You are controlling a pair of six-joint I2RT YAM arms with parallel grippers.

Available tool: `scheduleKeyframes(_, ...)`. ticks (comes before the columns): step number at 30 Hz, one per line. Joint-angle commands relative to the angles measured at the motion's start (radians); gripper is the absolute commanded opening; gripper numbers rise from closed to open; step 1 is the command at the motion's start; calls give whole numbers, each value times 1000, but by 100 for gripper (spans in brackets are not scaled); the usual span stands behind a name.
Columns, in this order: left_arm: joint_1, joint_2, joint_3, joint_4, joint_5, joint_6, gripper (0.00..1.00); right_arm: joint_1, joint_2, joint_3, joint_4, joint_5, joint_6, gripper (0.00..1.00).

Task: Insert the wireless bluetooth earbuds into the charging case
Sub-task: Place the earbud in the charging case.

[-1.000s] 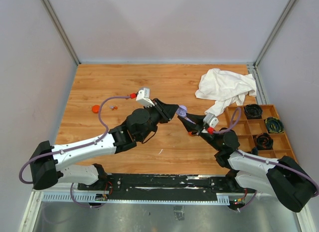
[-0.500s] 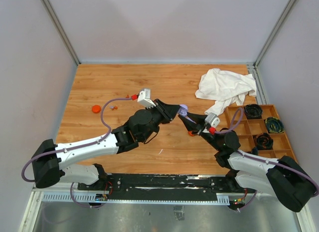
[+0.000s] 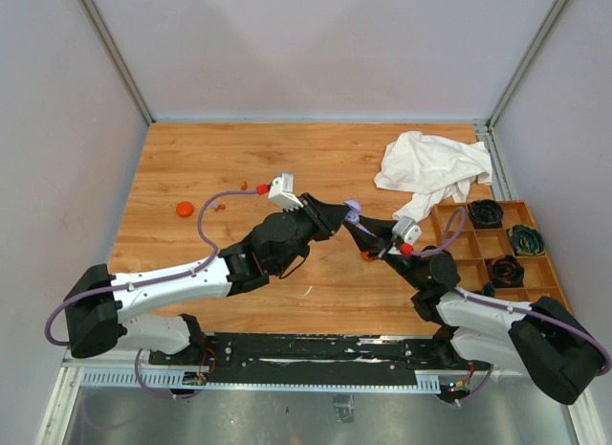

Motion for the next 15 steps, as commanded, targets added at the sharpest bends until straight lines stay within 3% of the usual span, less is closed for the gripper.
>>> scheduleKeyframes(1,-16,10,2,-20,-38,-4,23,16,-5,-7,82,26,4,11)
scheduleKeyframes(6,-16,23,26,-79,-56,-6,29,17,-1,-6,82,23,5,11)
scheduleKeyframes(15,-17,-5,38,-109,-109,16,54,16,-4,-10,80,21,6,11)
